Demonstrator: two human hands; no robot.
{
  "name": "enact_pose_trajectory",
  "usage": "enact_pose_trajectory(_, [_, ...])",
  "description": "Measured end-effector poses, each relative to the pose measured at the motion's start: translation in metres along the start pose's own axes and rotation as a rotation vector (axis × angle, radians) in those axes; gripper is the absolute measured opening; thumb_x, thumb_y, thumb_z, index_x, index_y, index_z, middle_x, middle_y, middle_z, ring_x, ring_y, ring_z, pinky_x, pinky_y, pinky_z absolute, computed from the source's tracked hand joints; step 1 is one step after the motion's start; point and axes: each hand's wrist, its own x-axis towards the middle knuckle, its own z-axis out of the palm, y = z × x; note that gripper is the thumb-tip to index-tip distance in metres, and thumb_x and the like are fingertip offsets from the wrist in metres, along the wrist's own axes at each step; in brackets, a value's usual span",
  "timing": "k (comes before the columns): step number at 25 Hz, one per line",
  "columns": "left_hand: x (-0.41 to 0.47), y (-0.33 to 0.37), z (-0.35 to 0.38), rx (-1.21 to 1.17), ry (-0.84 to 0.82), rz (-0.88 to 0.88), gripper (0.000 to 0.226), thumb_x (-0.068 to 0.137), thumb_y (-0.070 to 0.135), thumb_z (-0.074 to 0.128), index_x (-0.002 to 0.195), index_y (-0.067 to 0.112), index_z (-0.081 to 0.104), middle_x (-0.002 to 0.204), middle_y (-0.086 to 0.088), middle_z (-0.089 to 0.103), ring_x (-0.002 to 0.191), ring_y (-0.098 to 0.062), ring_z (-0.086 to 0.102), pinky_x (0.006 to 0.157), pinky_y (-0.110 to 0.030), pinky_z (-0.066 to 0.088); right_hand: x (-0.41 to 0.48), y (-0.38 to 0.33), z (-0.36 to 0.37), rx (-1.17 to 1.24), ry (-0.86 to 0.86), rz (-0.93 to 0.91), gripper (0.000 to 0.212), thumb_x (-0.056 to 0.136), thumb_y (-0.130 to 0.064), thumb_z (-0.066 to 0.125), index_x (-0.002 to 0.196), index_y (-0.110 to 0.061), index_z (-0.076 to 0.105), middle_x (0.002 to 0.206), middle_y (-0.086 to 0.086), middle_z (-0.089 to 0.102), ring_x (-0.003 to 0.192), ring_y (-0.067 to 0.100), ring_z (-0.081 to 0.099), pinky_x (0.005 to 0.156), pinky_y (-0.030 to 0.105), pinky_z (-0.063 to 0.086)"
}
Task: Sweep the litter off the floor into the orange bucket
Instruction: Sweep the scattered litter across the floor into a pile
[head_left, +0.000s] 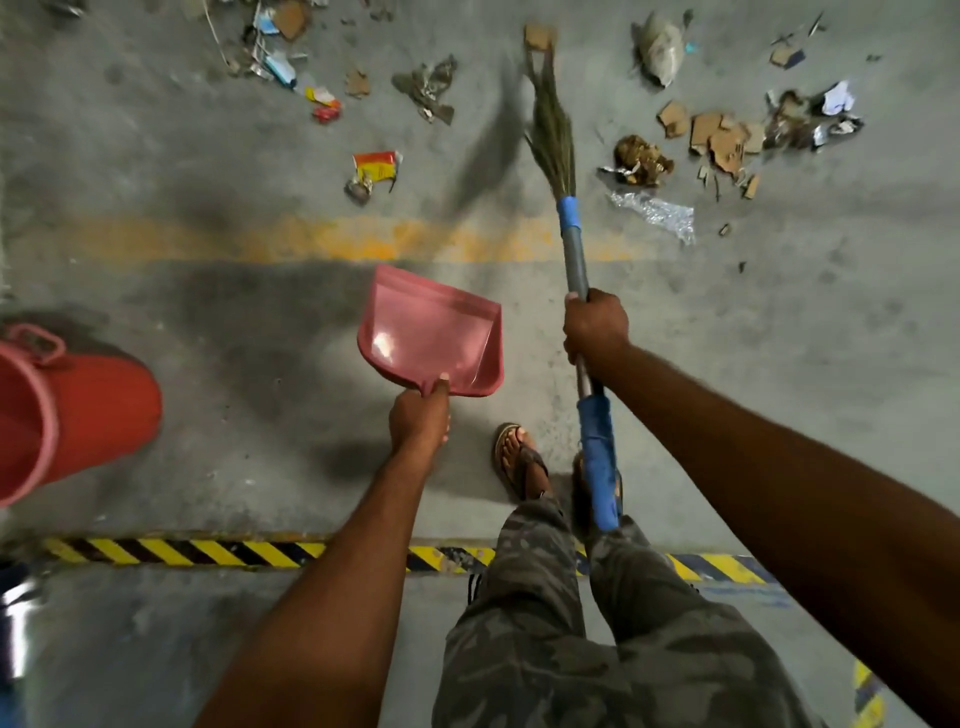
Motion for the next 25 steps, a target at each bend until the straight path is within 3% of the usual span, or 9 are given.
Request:
enact_pose_trajectory(2, [0.001, 0.013, 0.0, 0.012, -0.004, 0.024, 0.049, 0.096, 0.051, 0.063, 0.083, 0.004, 0.069, 0.068, -0.008, 0.067, 0.047, -0.021, 0.059, 0.045, -0.024, 0.044, -0.021, 0.0, 0.006, 0.112, 0.037, 0.03, 0.033, 0.099, -0.036, 0.049, 0.106, -0.007, 0.063, 0.084, 0.015, 0.067, 0.069, 0.038, 0.069, 0.06, 0.049, 0.062])
enact_pose_trajectory(5, [0.002, 0.029, 0.009, 0.035, -0.012, 0.03, 0.054, 0.092, 0.055, 0.066, 0.089, 0.001, 0.07, 0.074, -0.012, 0.069, 0.046, -0.023, 0.06, 0.042, -0.024, 0.044, -0.051, 0.029, 0.006, 0.125, 0.11, 0.078, 0.034, 0.095, -0.041, 0.046, 0.105, -0.012, 0.061, 0.095, 0.016, 0.07, 0.083, 0.039, 0.07, 0.076, 0.051, 0.061])
enact_pose_trajectory(8, [0.004, 0.036, 0.022, 0.03, -0.033, 0.004, 0.051, 0.092, 0.054, 0.066, 0.082, 0.004, 0.069, 0.063, -0.008, 0.065, 0.042, -0.02, 0.056, 0.046, -0.026, 0.044, -0.043, 0.047, 0.005, 0.081, -0.005, 0.24, 0.034, 0.101, -0.032, 0.045, 0.117, -0.006, 0.06, 0.104, 0.014, 0.064, 0.093, 0.029, 0.063, 0.087, 0.04, 0.054])
enact_pose_trajectory(10, [0.009, 0.038, 0.03, 0.009, -0.046, 0.001, 0.046, 0.094, 0.05, 0.066, 0.077, 0.007, 0.067, 0.058, -0.005, 0.061, 0.041, -0.018, 0.052, 0.045, -0.025, 0.042, -0.018, 0.035, 0.006, 0.159, -0.083, 0.335, 0.03, 0.096, -0.022, 0.048, 0.109, 0.001, 0.062, 0.098, 0.021, 0.067, 0.083, 0.034, 0.068, 0.077, 0.041, 0.058])
enact_pose_trajectory(12, [0.015, 0.046, 0.038, -0.006, -0.042, 0.0, 0.043, 0.096, 0.046, 0.066, 0.078, 0.007, 0.066, 0.056, -0.004, 0.059, 0.042, -0.016, 0.05, 0.043, -0.024, 0.039, 0.013, 0.004, 0.004, 0.218, -0.1, 0.339, 0.016, 0.091, -0.01, 0.049, 0.092, 0.003, 0.059, 0.076, 0.021, 0.065, 0.054, 0.031, 0.063, 0.049, 0.033, 0.052])
enact_pose_trajectory(13, [0.02, 0.053, 0.042, -0.004, -0.043, 0.006, 0.042, 0.097, 0.044, 0.066, 0.078, 0.007, 0.065, 0.057, -0.004, 0.058, 0.041, -0.016, 0.049, 0.042, -0.024, 0.039, 0.032, -0.012, 0.001, 0.191, -0.115, 0.302, 0.014, 0.091, -0.008, 0.049, 0.089, 0.003, 0.058, 0.069, 0.019, 0.063, 0.047, 0.028, 0.06, 0.043, 0.029, 0.048])
enact_pose_trajectory(20, [0.028, 0.132, 0.067, 0.06, -0.101, 0.094, 0.042, 0.097, 0.047, 0.066, 0.074, 0.012, 0.064, 0.054, -0.003, 0.057, 0.041, -0.018, 0.048, 0.044, -0.023, 0.039, 0.086, -0.093, -0.061, 0.094, -0.07, -0.044, 0.018, 0.098, -0.023, 0.051, 0.099, -0.008, 0.062, 0.073, 0.009, 0.063, 0.053, 0.029, 0.063, 0.047, 0.035, 0.056])
enact_pose_trajectory(22, [0.024, 0.145, 0.073, 0.1, -0.133, 0.115, 0.043, 0.095, 0.048, 0.067, 0.07, 0.013, 0.064, 0.053, -0.001, 0.057, 0.044, -0.021, 0.05, 0.046, -0.024, 0.04, 0.073, -0.082, -0.069, 0.187, -0.023, -0.038, 0.015, 0.095, -0.023, 0.051, 0.091, -0.012, 0.06, 0.071, 0.009, 0.062, 0.052, 0.03, 0.062, 0.048, 0.039, 0.056])
enact_pose_trajectory(25, [0.025, 0.172, 0.078, 0.21, -0.223, 0.195, 0.054, 0.08, 0.063, 0.068, 0.064, 0.012, 0.065, 0.053, 0.0, 0.062, 0.056, -0.03, 0.06, 0.063, -0.037, 0.047, 0.041, -0.048, -0.07, 0.344, 0.145, 0.125, 0.015, 0.089, -0.031, 0.049, 0.084, -0.02, 0.057, 0.072, 0.011, 0.064, 0.059, 0.035, 0.064, 0.052, 0.045, 0.059])
